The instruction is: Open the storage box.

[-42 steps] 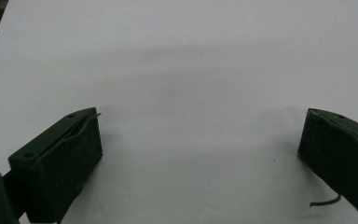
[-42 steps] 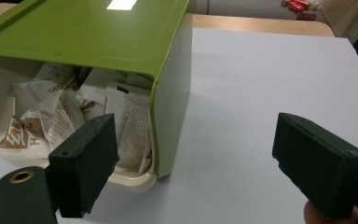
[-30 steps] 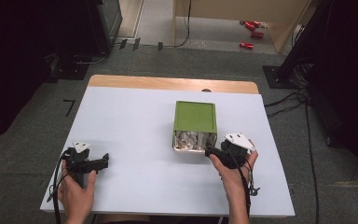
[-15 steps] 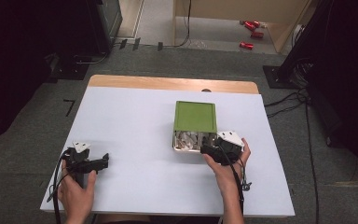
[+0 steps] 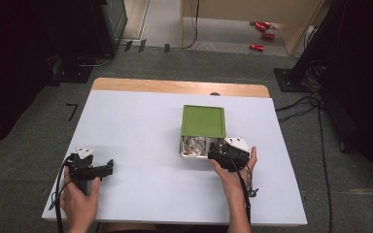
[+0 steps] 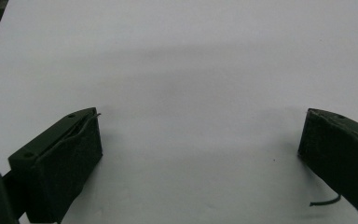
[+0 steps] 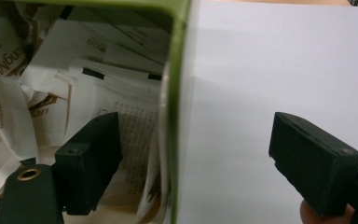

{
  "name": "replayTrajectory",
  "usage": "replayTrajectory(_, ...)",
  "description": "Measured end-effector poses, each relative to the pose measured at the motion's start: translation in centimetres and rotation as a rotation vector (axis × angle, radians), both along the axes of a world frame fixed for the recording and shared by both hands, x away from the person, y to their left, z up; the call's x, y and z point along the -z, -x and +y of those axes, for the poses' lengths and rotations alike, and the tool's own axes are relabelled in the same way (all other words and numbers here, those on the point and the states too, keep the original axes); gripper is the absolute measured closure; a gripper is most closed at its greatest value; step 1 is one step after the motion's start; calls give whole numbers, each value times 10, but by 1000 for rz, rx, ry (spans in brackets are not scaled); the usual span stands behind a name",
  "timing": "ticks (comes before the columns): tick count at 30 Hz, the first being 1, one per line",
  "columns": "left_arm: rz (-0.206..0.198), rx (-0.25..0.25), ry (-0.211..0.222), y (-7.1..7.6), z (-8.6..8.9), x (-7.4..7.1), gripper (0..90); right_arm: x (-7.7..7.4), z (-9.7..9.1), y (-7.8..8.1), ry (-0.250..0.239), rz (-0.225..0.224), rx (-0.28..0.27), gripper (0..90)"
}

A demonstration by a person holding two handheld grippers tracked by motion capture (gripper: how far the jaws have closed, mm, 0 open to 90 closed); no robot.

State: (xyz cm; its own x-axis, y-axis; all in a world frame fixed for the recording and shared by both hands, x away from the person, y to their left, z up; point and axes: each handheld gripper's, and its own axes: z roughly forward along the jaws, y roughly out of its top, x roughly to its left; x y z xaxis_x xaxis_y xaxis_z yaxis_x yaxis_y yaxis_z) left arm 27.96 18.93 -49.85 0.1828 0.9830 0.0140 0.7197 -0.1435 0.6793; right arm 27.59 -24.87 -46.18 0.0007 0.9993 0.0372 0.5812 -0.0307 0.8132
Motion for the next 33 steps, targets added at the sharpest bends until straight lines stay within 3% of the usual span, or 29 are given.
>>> replayTrajectory(7,0,0,0,0,0,0,0,5,-4,1,6,-8,16,218)
replayTrajectory(10,0,0,0,0,0,0,0,12,-6,1,24,11,30,232)
replayTrajectory(11,0,0,0,0,0,0,0,14,-8,2,-10,6,30,231)
replayTrajectory(14,0,0,0,0,0,0,0,15,-9,3,-26,6,26,242)
replayTrajectory(29,0,0,0,0,0,0,0,14,-9,13,-23,30,2,249)
replayTrajectory(33,0,0,0,0,0,0,0,12,-7,20,-10,33,-13,298)
